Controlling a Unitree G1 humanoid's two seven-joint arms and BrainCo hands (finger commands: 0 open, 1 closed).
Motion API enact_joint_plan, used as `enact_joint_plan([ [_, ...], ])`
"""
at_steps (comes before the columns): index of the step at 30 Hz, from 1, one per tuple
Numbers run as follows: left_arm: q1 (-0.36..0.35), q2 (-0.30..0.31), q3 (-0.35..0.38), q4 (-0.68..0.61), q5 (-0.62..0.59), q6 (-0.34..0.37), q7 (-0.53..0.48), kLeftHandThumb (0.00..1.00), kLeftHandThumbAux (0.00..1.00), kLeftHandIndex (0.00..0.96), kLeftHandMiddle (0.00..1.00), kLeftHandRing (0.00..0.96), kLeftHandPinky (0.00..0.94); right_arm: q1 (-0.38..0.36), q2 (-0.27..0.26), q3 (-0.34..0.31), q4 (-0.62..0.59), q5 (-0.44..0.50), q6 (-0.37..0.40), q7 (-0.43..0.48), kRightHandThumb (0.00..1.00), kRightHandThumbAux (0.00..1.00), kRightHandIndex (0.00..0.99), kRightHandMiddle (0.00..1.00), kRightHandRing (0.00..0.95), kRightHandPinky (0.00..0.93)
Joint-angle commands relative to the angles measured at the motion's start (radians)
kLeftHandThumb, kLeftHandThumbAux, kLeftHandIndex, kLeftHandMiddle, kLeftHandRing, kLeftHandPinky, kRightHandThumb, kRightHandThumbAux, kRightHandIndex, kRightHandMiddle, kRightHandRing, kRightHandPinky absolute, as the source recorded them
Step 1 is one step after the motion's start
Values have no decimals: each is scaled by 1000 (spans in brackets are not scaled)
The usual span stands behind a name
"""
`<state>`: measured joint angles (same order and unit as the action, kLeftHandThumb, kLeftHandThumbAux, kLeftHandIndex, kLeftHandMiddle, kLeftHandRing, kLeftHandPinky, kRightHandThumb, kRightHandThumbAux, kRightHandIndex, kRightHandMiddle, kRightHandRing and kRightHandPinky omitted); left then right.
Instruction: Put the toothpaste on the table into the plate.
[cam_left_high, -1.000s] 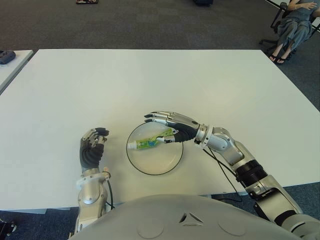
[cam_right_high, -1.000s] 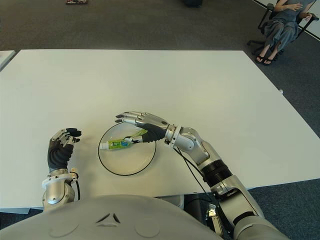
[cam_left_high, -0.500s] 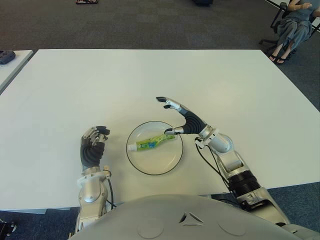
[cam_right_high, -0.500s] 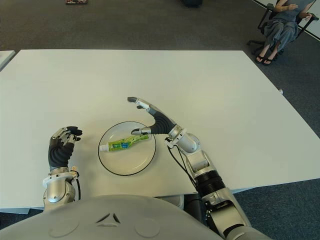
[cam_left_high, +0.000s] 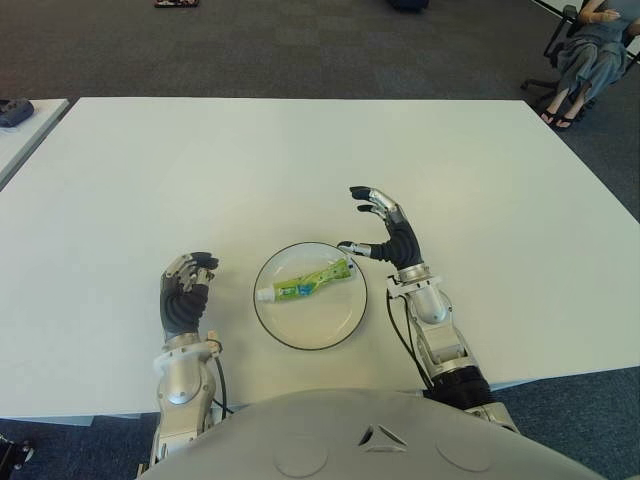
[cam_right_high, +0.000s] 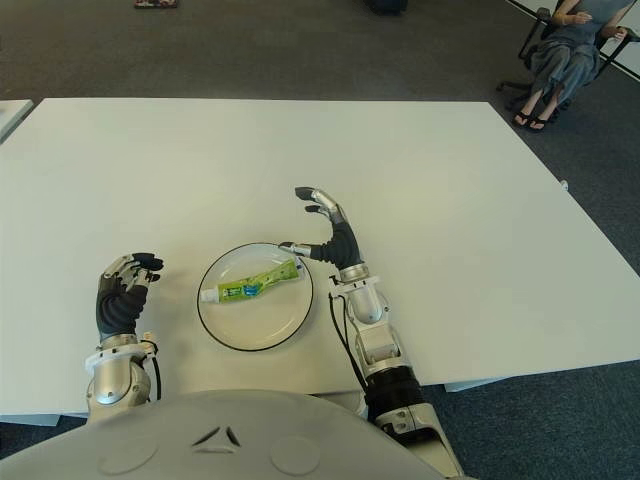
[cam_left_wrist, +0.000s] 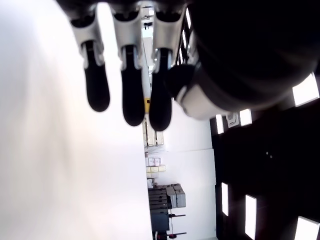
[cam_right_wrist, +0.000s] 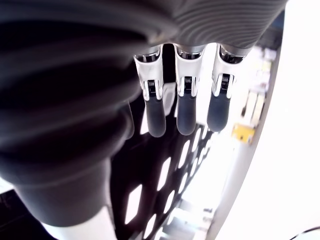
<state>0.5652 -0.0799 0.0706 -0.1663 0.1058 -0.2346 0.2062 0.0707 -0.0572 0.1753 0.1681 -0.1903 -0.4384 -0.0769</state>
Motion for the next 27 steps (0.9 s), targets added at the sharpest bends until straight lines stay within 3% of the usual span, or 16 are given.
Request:
enact_joint_plan([
  [1, -15, 0, 3, 19, -12, 4, -9, 708, 724, 423, 454, 416, 395, 11, 58, -20, -24, 25, 127, -25, 0, 977, 290, 296, 281, 315],
  [6, -24, 4, 7, 26, -25, 17, -13, 713, 724, 423, 448, 403, 371, 6, 90, -44, -33, 56, 199, -31, 0, 994, 319, 338, 325, 352],
  [17, -43, 8, 10, 35, -25, 32, -8, 717, 723, 422, 442, 405, 395, 6, 120, -100, -1, 131, 210, -15, 105, 998, 393, 389, 369, 380],
  [18, -46, 9, 11, 38, -25, 30, -8, 718, 723, 422, 443, 408, 402, 8, 120, -103, 3, 134, 207, -15, 316, 904, 403, 398, 377, 388],
  [19, -49, 10, 12, 40, -25, 28, -8, 718, 723, 422, 444, 410, 407, 11, 121, -105, 6, 136, 203, -15, 451, 844, 409, 404, 383, 393],
  [21, -52, 13, 13, 43, -26, 26, -10, 718, 723, 422, 445, 414, 412, 17, 121, -108, 9, 139, 199, -15, 569, 791, 415, 414, 393, 403],
  [27, -61, 17, 11, 47, -25, 17, -13, 717, 722, 423, 452, 426, 417, 30, 119, -114, 20, 141, 183, -6, 678, 741, 422, 449, 435, 447],
])
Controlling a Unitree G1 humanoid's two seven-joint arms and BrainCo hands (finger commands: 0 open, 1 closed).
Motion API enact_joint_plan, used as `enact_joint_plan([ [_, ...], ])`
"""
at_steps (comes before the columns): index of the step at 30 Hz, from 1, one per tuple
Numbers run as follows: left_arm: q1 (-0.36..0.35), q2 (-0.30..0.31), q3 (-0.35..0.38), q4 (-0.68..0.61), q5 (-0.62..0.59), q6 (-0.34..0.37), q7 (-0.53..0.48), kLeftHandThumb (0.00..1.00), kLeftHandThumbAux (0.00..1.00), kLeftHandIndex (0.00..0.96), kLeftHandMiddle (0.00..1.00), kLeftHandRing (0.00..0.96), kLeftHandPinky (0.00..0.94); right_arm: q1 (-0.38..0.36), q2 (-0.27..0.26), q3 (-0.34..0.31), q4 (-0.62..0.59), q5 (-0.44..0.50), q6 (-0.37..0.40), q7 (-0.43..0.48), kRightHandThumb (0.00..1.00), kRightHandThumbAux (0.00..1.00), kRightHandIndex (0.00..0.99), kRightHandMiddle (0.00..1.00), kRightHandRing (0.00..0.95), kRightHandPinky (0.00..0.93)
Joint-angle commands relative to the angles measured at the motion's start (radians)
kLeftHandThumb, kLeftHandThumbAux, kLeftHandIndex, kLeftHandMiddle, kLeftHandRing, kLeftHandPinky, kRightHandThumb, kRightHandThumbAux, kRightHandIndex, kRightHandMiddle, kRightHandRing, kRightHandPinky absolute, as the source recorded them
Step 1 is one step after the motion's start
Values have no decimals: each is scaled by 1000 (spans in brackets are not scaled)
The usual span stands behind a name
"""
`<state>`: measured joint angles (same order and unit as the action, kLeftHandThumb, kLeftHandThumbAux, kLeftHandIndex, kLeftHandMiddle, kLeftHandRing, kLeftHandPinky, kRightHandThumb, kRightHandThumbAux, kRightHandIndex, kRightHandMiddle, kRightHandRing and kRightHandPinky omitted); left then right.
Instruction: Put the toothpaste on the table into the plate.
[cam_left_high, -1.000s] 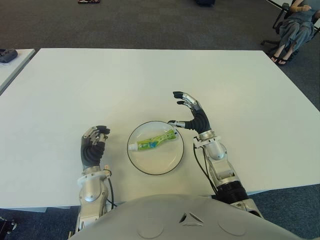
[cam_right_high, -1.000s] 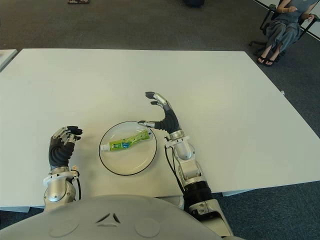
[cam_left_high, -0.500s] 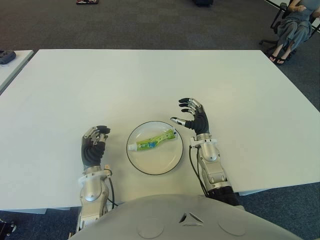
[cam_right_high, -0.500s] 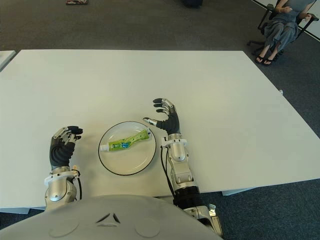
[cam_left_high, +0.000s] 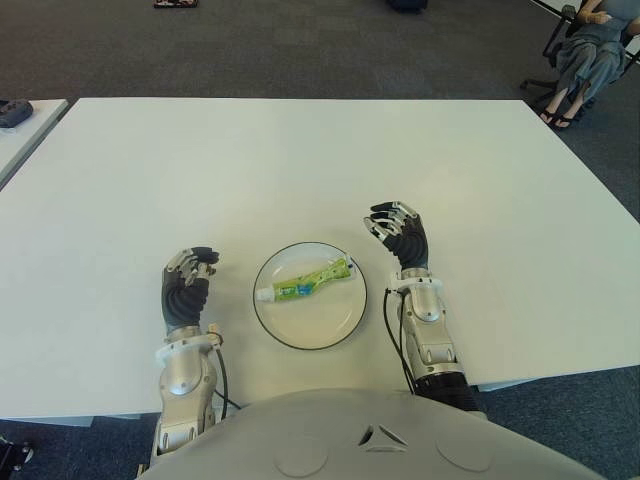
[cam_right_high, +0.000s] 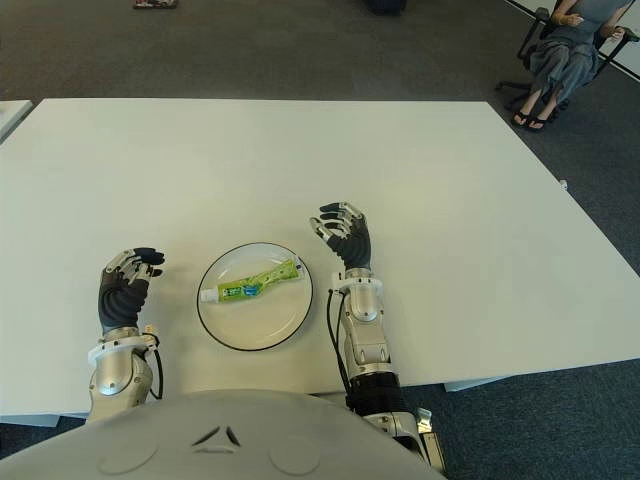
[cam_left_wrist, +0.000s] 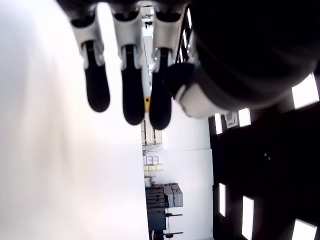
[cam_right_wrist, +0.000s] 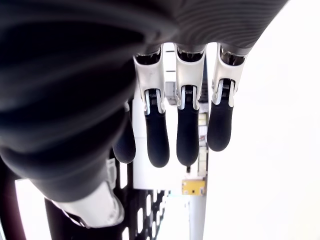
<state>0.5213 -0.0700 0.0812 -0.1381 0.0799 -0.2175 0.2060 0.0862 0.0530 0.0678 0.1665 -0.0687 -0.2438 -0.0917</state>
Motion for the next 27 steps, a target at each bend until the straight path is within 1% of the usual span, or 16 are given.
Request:
enact_joint_plan([
  [1, -18, 8, 0, 18, 0, 1, -14, 717, 722, 423, 453, 426, 417, 18, 3, -9, 29, 22, -17, 17, 683, 739, 423, 456, 442, 454],
  [4, -21, 9, -1, 17, 0, 5, -14, 715, 721, 423, 454, 429, 421, 19, -2, -14, 45, 26, -23, 31, 687, 736, 424, 472, 461, 463],
  [10, -26, 5, -5, 8, 6, 25, -8, 711, 720, 424, 452, 430, 421, 12, 4, -23, 65, 27, -26, 36, 692, 734, 426, 490, 478, 479],
  [14, -31, 6, -6, 5, 8, 35, -9, 709, 721, 424, 447, 423, 415, 14, 11, -26, 70, 32, -28, 35, 694, 734, 427, 487, 472, 464],
  [22, -43, 11, -6, 10, 9, 29, -10, 706, 721, 425, 441, 417, 408, 22, 19, -25, 69, 45, -26, 38, 694, 735, 427, 489, 472, 468],
  [27, -49, 19, -5, 18, 13, 26, -11, 707, 720, 426, 440, 421, 416, 36, 29, -24, 67, 66, -45, 46, 693, 735, 427, 493, 482, 485],
])
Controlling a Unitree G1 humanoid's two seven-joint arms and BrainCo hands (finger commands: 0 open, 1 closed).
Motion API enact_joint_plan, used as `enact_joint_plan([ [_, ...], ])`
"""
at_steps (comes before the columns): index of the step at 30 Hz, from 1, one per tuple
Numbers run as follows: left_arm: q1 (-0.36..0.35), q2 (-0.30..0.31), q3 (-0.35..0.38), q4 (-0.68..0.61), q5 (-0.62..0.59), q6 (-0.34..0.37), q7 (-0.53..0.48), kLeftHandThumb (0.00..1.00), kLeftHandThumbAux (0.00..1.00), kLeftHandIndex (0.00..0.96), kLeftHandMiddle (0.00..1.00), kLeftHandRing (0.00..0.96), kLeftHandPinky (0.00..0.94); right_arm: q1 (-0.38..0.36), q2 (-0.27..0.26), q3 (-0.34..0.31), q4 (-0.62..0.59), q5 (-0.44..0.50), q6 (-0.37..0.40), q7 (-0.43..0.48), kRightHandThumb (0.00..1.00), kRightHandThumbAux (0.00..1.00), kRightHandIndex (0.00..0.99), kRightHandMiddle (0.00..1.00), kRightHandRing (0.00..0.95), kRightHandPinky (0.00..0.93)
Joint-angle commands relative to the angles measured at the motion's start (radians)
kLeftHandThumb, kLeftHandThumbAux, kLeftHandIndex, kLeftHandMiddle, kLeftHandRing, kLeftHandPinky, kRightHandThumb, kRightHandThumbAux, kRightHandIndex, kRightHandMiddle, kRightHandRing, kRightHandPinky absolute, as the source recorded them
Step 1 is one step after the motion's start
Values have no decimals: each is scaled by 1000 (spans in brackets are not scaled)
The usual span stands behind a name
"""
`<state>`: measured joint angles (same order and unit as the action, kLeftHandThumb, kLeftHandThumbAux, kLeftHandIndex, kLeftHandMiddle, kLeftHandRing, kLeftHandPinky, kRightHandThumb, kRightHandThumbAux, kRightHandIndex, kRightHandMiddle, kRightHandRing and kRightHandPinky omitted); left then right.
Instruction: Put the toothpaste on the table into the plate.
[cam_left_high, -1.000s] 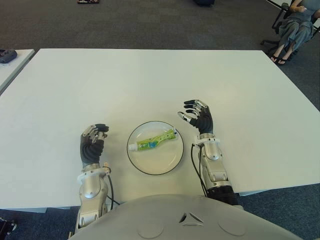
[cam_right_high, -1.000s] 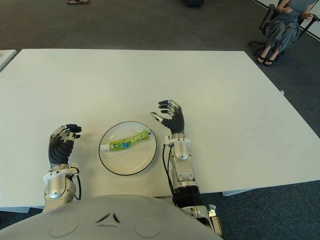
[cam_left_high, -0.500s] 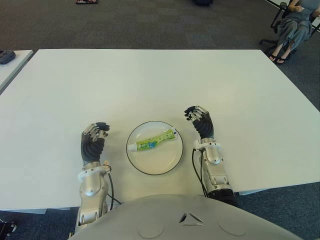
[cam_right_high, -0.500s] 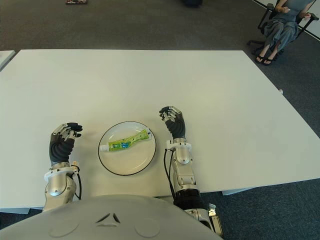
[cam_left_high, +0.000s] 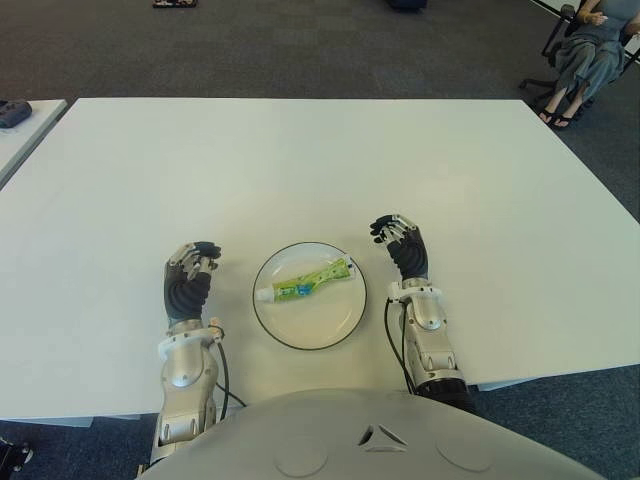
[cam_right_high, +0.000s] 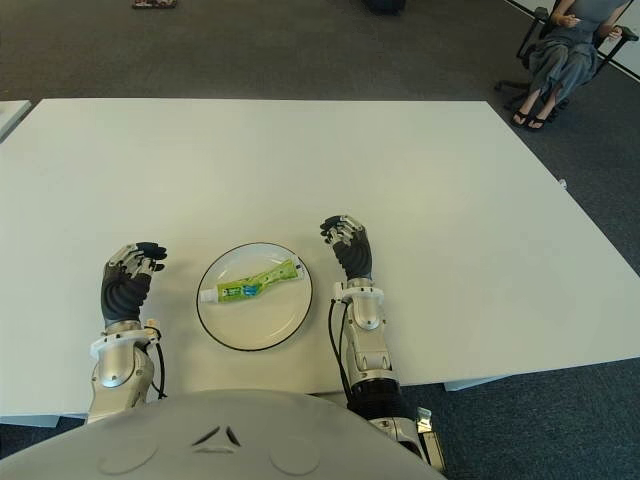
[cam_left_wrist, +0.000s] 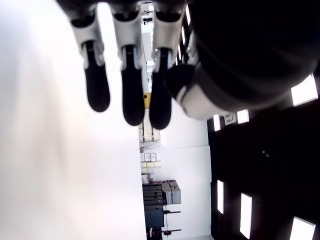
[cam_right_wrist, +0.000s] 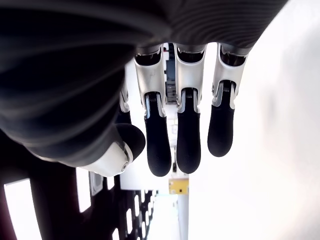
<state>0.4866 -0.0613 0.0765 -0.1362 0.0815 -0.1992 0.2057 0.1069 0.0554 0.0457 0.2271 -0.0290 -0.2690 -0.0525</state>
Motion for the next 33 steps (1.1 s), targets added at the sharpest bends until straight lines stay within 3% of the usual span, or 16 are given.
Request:
enact_joint_plan([
  [1, -15, 12, 0, 17, 11, 7, -11, 707, 719, 426, 441, 422, 419, 17, 29, -1, 6, 28, -23, 7, 693, 735, 427, 494, 485, 489],
  [11, -21, 29, 0, 14, 8, 40, -23, 706, 719, 425, 441, 424, 417, 31, 38, 2, 14, 59, -28, 13, 694, 735, 427, 492, 501, 508],
  [26, -32, 26, -6, 27, -7, 51, -26, 708, 720, 425, 439, 418, 413, 48, 7, 35, -7, 9, 67, 10, 691, 738, 420, 443, 466, 476],
  [33, -33, 25, -11, 20, -11, 86, -35, 707, 721, 425, 434, 407, 390, 51, 10, 34, -3, 15, 56, 7, 692, 739, 419, 443, 460, 472],
])
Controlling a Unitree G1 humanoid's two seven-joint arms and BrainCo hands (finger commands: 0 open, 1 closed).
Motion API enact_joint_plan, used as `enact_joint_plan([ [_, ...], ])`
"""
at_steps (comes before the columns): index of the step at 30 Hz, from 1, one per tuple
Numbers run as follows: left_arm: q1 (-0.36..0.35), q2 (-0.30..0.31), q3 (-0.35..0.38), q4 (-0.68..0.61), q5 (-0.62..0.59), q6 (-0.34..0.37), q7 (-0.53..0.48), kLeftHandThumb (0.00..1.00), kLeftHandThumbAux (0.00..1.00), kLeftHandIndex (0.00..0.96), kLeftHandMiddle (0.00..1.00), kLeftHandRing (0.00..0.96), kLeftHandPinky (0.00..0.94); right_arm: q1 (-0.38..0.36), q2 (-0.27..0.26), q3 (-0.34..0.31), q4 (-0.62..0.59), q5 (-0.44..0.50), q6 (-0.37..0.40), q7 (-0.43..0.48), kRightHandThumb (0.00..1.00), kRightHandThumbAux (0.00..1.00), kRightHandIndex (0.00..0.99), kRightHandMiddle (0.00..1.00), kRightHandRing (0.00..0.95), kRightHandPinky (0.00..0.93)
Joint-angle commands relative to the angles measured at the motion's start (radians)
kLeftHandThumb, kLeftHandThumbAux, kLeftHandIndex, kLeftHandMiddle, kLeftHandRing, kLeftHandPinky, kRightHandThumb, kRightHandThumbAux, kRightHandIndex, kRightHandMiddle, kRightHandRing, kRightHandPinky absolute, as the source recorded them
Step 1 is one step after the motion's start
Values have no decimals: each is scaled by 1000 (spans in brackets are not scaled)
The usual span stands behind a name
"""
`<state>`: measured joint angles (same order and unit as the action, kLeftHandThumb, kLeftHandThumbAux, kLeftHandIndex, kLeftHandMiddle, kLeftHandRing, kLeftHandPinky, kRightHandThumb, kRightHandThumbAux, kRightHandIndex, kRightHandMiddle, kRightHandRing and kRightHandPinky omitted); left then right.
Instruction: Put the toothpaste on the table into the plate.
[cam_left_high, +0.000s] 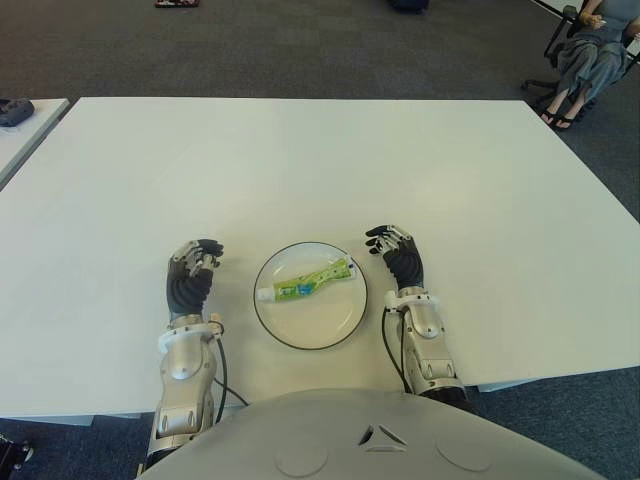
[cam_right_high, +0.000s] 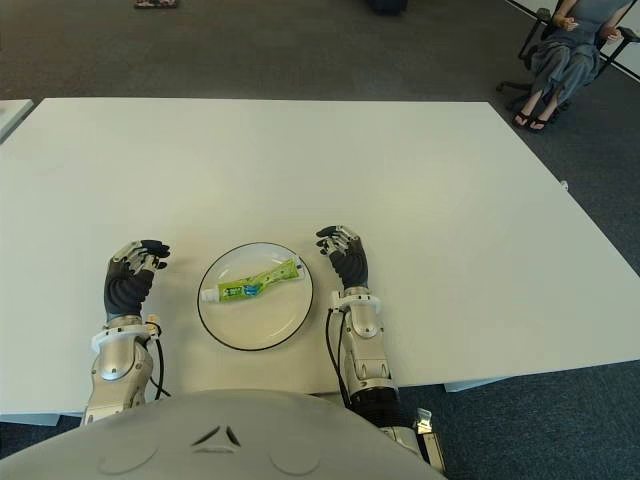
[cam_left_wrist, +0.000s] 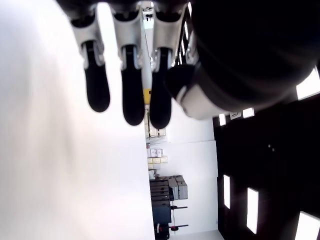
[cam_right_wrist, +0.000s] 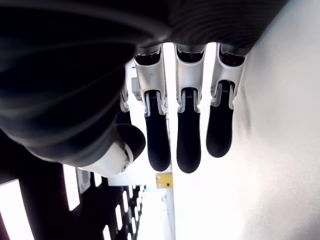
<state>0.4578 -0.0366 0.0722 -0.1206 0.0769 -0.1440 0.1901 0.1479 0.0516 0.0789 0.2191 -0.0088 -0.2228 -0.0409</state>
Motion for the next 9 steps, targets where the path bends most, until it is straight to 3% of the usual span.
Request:
enact_joint_plan([
  [1, -3, -1, -8, 1, -6, 37, -20, 707, 721, 425, 433, 405, 384, 11, 14, 0, 7, -4, 6, -5, 692, 739, 419, 443, 460, 471],
  [9, -7, 0, -9, -2, -16, 65, -29, 707, 723, 422, 423, 382, 356, 10, 20, -18, 27, 34, -33, 11, 697, 737, 421, 457, 462, 479],
])
